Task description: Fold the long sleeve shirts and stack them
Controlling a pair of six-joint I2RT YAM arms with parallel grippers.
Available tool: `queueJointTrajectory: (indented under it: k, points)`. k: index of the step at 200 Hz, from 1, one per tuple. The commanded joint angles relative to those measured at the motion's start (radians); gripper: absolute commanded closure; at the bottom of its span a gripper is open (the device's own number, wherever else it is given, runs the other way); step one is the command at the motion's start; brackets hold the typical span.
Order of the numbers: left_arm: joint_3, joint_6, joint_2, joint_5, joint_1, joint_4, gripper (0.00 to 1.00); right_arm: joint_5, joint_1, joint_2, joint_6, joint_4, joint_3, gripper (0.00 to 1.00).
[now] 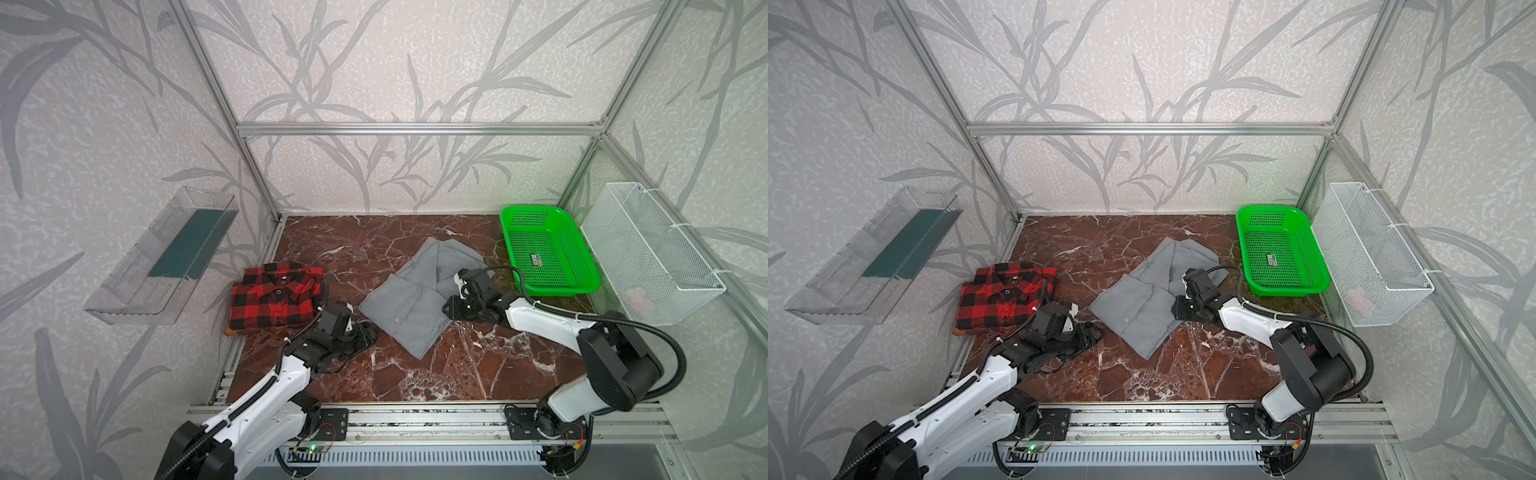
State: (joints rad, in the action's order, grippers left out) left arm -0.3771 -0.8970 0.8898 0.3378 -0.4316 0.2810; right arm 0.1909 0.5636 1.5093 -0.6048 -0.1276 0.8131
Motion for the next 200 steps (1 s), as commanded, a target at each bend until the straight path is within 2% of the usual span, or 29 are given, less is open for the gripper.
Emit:
queueJointTrajectory:
  k: [1, 16, 41, 74, 116, 149, 200]
  points:
    - [0.02, 0.023, 0.002, -0.017, 0.004, 0.013, 0.34, -0.053, 0.003, -0.04, 0.077, -0.065, 0.083, 0.64]
    - [0.028, 0.017, 0.021, -0.014, 0.004, -0.014, 0.33, -0.007, 0.0, -0.002, 0.132, -0.069, 0.147, 0.64]
    - [0.045, -0.003, 0.052, -0.003, 0.002, -0.061, 0.33, -0.001, 0.0, 0.109, 0.205, -0.101, 0.263, 0.64]
    - [0.064, -0.025, 0.078, 0.004, 0.002, -0.103, 0.33, 0.024, -0.007, 0.28, 0.23, -0.149, 0.352, 0.66]
    - [0.075, -0.01, 0.078, -0.012, 0.003, -0.117, 0.33, 0.041, -0.007, 0.317, 0.186, -0.06, 0.256, 0.68]
    - [0.075, 0.021, 0.108, -0.031, 0.002, -0.136, 0.32, 0.044, 0.001, 0.291, 0.155, -0.028, 0.171, 0.68]
    - [0.026, 0.066, 0.231, -0.025, 0.003, -0.178, 0.32, 0.043, 0.092, 0.225, 0.051, 0.02, 0.041, 0.69]
